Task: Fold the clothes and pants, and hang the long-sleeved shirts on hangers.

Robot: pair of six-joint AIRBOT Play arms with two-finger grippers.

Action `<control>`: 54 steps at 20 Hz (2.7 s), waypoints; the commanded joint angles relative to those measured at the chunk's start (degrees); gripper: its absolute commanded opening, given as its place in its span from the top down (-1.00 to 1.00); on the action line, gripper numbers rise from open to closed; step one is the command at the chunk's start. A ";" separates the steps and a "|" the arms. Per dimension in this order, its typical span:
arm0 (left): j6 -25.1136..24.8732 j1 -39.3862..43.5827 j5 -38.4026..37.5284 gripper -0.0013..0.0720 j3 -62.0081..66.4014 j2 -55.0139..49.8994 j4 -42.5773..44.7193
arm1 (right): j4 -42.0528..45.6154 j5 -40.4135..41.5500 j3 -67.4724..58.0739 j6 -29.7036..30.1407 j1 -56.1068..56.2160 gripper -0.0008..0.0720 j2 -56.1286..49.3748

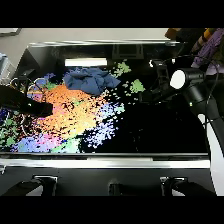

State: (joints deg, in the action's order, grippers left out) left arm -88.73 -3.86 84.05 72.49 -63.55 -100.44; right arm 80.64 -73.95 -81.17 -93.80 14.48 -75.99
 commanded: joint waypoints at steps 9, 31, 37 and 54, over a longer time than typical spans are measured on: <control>-0.02 0.02 0.00 0.91 -0.02 0.04 0.00 | -0.02 0.00 -0.07 -0.02 0.07 0.89 0.04; 7.13 3.17 -24.02 -1.00 0.46 -3.65 -5.66 | -0.09 -0.07 -0.07 -0.02 0.07 0.89 0.04; 9.97 13.60 -37.83 -1.00 13.88 -29.38 -0.63 | -0.02 -1.33 -0.07 0.00 0.07 0.89 0.04; 17.55 14.36 -22.95 0.92 44.57 -56.04 10.36 | -0.57 -1.38 -0.07 -5.25 0.07 0.88 0.04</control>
State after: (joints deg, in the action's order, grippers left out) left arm -68.42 10.46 51.48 112.73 -119.39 -89.21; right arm 80.51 -75.07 -81.17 -98.06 14.48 -75.99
